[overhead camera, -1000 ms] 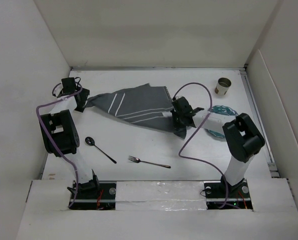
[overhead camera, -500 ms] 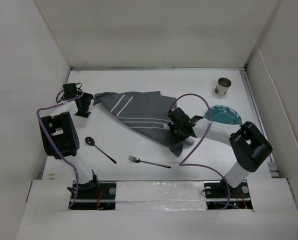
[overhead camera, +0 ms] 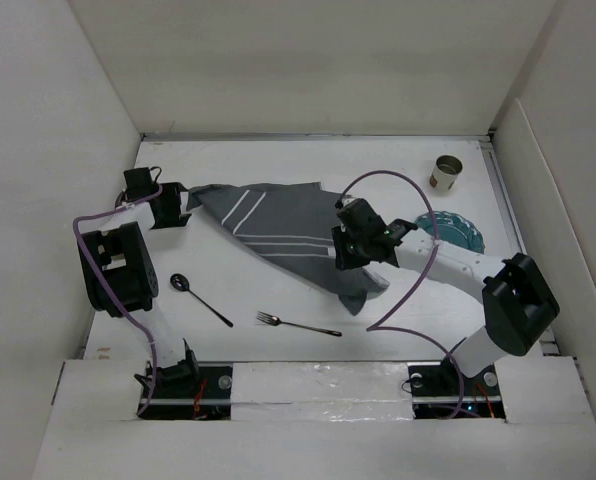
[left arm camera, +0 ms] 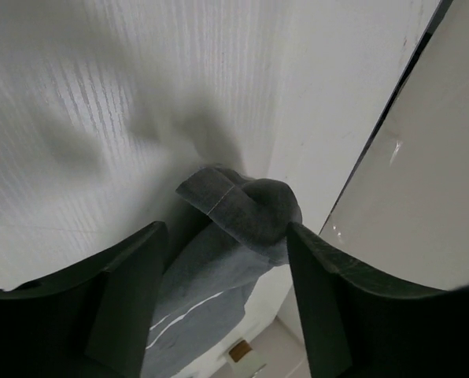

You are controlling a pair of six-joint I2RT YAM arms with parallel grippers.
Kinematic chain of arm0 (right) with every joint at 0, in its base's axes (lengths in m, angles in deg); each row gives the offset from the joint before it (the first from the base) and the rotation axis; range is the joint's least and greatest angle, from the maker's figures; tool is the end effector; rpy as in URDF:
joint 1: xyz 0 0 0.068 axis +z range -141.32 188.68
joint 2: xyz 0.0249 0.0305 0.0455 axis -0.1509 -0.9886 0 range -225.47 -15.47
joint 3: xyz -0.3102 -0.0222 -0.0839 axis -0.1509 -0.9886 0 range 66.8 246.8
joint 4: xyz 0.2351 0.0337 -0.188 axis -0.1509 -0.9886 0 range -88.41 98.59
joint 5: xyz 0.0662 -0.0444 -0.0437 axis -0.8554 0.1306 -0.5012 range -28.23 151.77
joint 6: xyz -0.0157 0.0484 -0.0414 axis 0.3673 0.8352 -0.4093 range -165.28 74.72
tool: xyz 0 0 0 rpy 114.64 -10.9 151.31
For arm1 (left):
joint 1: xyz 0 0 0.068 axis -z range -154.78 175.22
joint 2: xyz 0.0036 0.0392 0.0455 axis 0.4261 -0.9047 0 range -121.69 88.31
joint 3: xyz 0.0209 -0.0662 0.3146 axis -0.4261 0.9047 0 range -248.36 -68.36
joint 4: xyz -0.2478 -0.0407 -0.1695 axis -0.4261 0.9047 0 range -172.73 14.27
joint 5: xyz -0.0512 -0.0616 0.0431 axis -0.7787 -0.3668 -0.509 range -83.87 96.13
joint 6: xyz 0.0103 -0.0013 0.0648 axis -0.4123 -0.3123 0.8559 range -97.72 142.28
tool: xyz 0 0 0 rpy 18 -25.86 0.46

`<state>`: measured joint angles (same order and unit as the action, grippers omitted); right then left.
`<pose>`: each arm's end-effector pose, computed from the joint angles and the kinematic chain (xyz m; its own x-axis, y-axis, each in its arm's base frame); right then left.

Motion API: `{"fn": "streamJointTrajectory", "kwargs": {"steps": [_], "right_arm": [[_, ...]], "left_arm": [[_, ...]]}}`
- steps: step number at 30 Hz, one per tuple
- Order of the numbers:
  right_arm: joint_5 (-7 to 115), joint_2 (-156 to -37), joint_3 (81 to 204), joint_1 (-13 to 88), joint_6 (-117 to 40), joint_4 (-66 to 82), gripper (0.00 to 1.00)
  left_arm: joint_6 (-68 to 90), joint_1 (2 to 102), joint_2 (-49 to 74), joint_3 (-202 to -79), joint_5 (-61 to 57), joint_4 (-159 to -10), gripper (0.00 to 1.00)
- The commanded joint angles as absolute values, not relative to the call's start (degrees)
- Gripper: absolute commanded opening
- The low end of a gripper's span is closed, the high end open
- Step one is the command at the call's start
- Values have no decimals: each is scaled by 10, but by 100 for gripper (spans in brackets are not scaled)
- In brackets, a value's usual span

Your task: Set the dinner table for one person

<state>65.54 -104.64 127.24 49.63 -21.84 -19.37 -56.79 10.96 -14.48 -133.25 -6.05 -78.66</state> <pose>0.2790 0.2377 0.2371 -0.8285 -0.1933 -0.5256 -0.3239 0.9311 0.1680 0.4359 0.0995 0.2071 -0.0358 -0.9994 -0.0025 -0.6532 0.0253 -0.7567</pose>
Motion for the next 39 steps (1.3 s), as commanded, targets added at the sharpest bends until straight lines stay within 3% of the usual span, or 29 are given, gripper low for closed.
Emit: {"fn": "streamJointTrajectory", "kwargs": {"steps": [1, 5, 13, 19, 23, 30, 39], "right_arm": [[679, -1029, 1330, 501, -234, -208, 35], [682, -1037, 1388, 486, -242, -194, 38], [676, -1135, 1493, 390, -260, -142, 52], [671, -1295, 1642, 324, -248, -135, 58], [666, -1402, 1755, 302, -242, -156, 63], [660, -1592, 2039, 285, -253, -326, 67], [623, -1486, 1782, 285, -222, -227, 65]], "left_arm": [[-608, 107, -144, -1354, -47, -782, 57], [-624, 107, -161, -1365, -49, -793, 48], [-635, 107, -190, -1373, -67, -816, 44], [-622, 107, -206, -1388, -74, -824, 25], [-603, 107, -212, -1399, -76, -838, 0], [-555, 107, -199, -1403, -75, -843, 0], [-511, 102, -186, -1387, -81, -859, 0]]}}
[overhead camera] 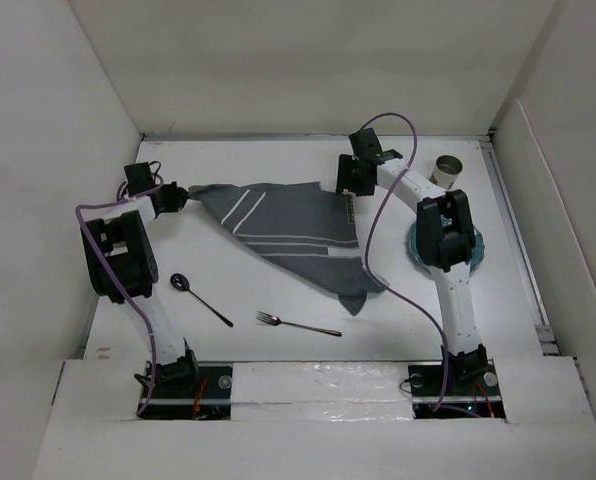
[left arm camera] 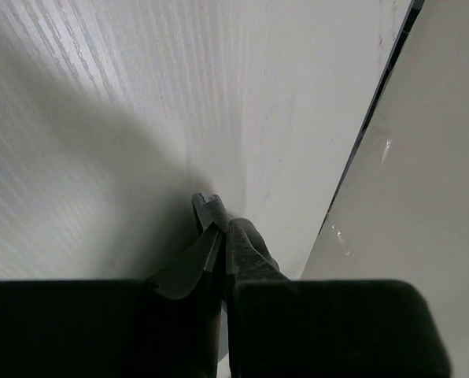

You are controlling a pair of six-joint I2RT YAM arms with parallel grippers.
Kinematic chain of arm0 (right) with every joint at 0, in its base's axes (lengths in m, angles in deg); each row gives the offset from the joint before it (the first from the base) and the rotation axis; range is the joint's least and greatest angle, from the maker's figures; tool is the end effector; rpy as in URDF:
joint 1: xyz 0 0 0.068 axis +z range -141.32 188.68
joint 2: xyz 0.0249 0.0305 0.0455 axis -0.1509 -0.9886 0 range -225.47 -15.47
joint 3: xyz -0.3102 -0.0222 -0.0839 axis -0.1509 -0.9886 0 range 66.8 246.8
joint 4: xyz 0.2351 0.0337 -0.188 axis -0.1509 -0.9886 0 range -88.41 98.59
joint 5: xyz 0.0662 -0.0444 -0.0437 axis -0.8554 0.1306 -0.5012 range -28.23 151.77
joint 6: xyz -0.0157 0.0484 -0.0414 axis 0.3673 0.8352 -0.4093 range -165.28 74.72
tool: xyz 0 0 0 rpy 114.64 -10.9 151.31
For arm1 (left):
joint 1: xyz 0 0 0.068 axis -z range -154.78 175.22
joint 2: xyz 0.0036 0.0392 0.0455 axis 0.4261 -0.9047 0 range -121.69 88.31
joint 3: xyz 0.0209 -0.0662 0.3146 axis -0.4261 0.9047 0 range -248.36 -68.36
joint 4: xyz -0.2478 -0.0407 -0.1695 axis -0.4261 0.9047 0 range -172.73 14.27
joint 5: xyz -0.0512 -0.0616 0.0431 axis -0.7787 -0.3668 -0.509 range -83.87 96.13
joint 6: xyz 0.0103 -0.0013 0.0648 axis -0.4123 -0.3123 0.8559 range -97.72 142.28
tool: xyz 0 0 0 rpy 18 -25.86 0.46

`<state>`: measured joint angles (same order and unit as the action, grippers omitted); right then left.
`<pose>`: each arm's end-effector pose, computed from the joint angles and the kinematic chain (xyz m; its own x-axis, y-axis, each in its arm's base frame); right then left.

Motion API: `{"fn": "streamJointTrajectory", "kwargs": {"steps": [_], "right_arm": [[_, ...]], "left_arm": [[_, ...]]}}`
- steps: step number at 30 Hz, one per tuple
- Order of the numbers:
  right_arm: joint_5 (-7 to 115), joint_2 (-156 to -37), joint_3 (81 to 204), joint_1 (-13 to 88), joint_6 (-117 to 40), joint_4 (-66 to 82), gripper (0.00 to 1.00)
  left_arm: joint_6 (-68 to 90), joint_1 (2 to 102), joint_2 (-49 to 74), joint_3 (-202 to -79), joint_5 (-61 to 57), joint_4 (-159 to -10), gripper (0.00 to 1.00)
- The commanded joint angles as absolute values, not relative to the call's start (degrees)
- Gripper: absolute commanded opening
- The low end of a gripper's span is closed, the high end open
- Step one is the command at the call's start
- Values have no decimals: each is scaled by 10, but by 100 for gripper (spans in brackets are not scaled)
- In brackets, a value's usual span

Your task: Set the dinner table for one person

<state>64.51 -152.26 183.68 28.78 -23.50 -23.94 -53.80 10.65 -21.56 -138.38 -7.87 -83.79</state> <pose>0.5811 0.2101 0.1875 -0.8086 0.0988 -0.5801 -0.0171 0.9815 0.1909 0.4715 0.1096 0.1927 -0.0862 -0.9955 -0.0405 -0.6033 0.0844 -0.7930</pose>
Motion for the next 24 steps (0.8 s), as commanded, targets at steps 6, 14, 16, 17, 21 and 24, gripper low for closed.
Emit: {"fn": "streamJointTrajectory", "kwargs": {"steps": [6, 14, 16, 17, 21, 24], "right_arm": [[563, -1479, 1726, 285, -223, -208, 60], [520, -1493, 1714, 267, -193, -167, 52], [512, -1495, 1717, 267, -177, -158, 48], [504, -1496, 1717, 262, -170, -146, 43], [479, -1510, 1724, 256, -138, -136, 34], [467, -1513, 1728, 251, -135, -138, 23]], "left_arm": [[-502, 102, -187, -1385, -84, -860, 0], [-485, 102, -179, -1390, -74, -849, 0], [-483, 102, -177, -1389, -71, -847, 0], [-483, 102, -176, -1389, -69, -847, 0], [-482, 102, -173, -1389, -66, -844, 0], [-479, 102, -169, -1388, -63, -845, 0]]}}
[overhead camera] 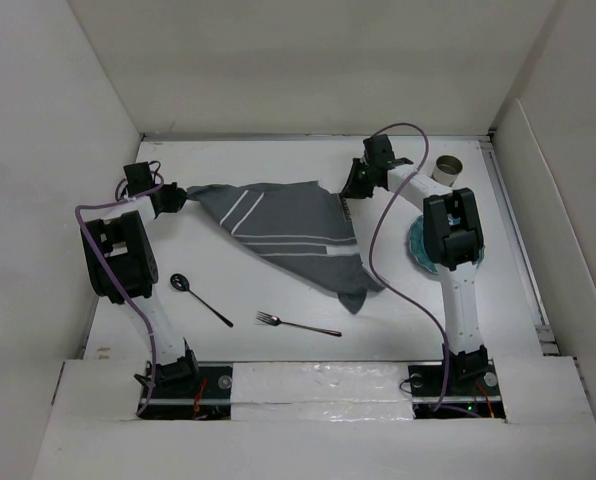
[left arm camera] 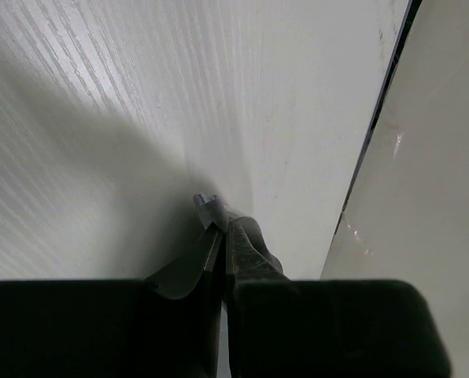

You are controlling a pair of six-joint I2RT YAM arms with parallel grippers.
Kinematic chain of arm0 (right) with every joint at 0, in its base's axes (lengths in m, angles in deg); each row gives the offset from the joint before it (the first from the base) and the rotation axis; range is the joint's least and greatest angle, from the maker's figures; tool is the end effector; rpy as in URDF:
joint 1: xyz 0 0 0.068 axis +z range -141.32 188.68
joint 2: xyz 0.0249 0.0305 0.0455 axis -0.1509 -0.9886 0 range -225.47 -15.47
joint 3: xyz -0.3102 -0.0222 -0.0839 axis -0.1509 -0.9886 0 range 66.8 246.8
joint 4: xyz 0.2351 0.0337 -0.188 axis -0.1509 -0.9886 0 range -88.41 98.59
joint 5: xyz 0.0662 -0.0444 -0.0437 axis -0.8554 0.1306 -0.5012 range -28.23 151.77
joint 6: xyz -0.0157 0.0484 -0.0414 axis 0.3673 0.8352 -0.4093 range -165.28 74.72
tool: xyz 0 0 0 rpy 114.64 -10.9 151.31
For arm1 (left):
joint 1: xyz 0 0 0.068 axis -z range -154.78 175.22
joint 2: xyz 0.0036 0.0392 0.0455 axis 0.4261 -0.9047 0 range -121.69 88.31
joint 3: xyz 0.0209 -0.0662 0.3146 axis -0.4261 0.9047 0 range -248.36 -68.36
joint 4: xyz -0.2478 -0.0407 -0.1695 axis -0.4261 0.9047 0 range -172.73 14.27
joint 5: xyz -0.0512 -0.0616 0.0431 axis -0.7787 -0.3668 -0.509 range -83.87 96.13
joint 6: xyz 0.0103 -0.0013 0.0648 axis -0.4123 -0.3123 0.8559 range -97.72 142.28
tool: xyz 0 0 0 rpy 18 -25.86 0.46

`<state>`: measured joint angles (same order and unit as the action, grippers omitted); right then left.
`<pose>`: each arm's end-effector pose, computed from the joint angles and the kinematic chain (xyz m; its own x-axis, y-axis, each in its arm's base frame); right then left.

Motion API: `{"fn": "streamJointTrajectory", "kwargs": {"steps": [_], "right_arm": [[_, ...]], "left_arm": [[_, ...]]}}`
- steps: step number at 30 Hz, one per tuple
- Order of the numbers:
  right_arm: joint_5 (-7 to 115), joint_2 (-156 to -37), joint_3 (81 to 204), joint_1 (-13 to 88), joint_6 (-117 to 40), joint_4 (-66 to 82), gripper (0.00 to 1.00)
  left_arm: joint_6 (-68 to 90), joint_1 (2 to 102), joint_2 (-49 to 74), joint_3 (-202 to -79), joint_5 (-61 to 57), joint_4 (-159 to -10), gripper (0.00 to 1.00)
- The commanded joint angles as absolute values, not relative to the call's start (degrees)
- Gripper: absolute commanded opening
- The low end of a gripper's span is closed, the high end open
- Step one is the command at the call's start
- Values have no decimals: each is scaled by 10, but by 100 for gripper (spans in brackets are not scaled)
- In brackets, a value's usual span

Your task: Set the dinner table for one person

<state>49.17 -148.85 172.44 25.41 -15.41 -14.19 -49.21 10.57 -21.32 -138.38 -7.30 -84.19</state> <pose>0.5702 0.1832 0.1649 -0.8471 0.2529 -0.4674 0.0094 0.8865 0.4626 0.4715 0.1108 0.1952 -0.1241 -0.9857 -0.1137 -0.5887 0.1654 -0.7912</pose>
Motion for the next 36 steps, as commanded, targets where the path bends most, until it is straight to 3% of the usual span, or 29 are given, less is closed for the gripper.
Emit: {"fn": "streamJointTrajectory", "kwargs": {"steps": [1, 2, 5, 12, 17, 21, 26, 30, 32, 33, 36], "right_arm": [[467, -1513, 1727, 251, -134, -136, 19], [470, -1510, 1725, 251, -133, -130, 10], [455, -1488, 1703, 241, -122, -83, 0], [378, -1422, 1702, 209, -64, 30, 0], [372, -1394, 1851, 196, -46, 23, 0], [353, -1367, 1968, 173, -8, 66, 0], [327, -1322, 2000, 150, -10, 117, 0], [299, -1263, 1912, 136, -48, 139, 0], [293, -1215, 1797, 131, -79, 137, 0], [301, -1175, 1694, 131, -107, 154, 0], [302, -1118, 1532, 120, -113, 189, 0]], "left_arm": [[-478, 102, -168, -1388, -60, -845, 0], [-474, 102, -169, -1388, -59, -846, 0], [-470, 102, -171, -1388, -62, -848, 0], [-444, 108, -194, -1472, -78, -833, 0], [-440, 125, -209, -1618, -80, -797, 0], [-487, 125, -195, -1733, -139, -877, 0], [-499, 103, -157, -1752, -187, -943, 0], [-480, 80, -93, -1606, -202, -992, 0], [-467, 69, -57, -1536, -215, -1014, 0], [-443, 57, -38, -1442, -233, -1035, 0], [-421, 57, -20, -1360, -246, -1037, 0]]}}
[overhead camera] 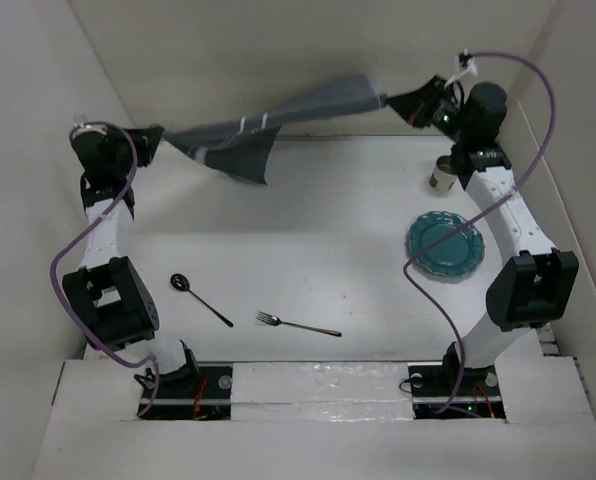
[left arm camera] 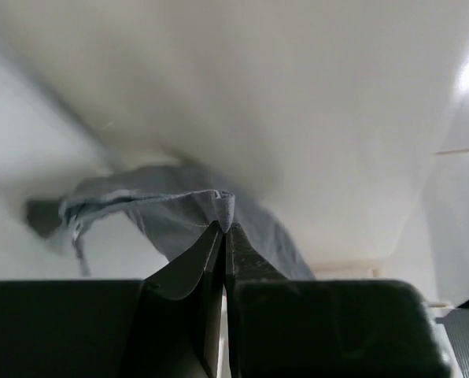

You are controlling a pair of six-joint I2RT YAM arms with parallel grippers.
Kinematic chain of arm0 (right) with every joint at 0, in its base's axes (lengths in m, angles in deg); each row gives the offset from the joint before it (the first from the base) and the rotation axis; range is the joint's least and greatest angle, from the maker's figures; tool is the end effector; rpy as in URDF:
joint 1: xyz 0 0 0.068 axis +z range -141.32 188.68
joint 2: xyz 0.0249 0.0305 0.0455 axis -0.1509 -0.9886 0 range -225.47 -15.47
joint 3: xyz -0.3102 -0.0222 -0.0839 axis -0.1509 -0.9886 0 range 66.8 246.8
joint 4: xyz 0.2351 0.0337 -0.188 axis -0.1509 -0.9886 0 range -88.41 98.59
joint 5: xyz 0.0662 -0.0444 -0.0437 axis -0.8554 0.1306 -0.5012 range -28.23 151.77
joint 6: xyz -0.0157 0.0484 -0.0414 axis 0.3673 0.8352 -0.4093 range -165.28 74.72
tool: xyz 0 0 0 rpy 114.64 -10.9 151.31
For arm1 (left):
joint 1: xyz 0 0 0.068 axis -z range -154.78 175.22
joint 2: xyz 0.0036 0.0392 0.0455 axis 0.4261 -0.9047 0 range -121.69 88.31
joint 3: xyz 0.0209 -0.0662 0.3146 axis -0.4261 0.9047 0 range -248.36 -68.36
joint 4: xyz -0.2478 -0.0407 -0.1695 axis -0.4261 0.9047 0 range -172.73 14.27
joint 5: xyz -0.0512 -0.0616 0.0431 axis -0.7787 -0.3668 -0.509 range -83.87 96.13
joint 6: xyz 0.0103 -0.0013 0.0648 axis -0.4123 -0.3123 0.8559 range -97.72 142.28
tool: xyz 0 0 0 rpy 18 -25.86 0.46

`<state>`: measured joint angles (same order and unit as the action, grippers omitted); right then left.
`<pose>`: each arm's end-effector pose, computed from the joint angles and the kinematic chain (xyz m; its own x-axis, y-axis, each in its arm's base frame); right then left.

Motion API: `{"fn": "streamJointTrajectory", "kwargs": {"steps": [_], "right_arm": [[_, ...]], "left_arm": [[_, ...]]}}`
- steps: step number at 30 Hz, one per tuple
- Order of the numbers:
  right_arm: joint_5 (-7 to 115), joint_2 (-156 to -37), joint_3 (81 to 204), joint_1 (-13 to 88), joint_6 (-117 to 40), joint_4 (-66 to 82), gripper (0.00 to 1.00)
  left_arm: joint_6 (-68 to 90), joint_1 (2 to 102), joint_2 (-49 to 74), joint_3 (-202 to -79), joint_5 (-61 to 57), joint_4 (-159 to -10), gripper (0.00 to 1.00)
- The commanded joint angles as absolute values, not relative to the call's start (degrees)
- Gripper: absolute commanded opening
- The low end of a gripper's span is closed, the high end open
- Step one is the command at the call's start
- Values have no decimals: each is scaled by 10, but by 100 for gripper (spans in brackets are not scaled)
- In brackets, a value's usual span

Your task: Set the dinner table for one person

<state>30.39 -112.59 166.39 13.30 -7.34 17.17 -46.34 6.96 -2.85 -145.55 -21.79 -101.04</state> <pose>0.4572 0.0640 0.5208 -0.2049 0.5100 -0.8354 -0.5733 0.6292 0.5248 0.4258 0.1150 0.4257 -0.1289 -0.9089 -0.3966 0.1276 0.3814 -0.9156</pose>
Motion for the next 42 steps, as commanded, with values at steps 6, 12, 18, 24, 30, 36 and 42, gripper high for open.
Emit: {"fn": "streamJointTrajectory", "kwargs": {"steps": [6, 12, 18, 24, 30, 36, 42], "right_arm": [[335, -1043, 1250, 109, -139, 198, 0], [328, -1009, 1207, 89, -168, 160, 0], [354, -898, 1331, 89, -192, 44, 0], [401, -825, 1474, 89, -191, -21, 0], [409, -861, 1564, 89, -191, -32, 0], [409, -969, 1638, 89, -186, -15, 0], [372, -1115, 1755, 96, -179, -35, 0]], "left_arm": [[-362, 75, 41, -1220, -220, -1034, 0], [-349, 80, 81, -1198, -211, -1009, 0], [-358, 85, 169, -1332, -188, -952, 0], [-362, 85, 183, -1452, -194, -885, 0], [-388, 85, 156, -1488, -197, -908, 0], [-399, 85, 92, -1511, -196, -929, 0], [-413, 90, -8, -1574, -237, -949, 0]]}}
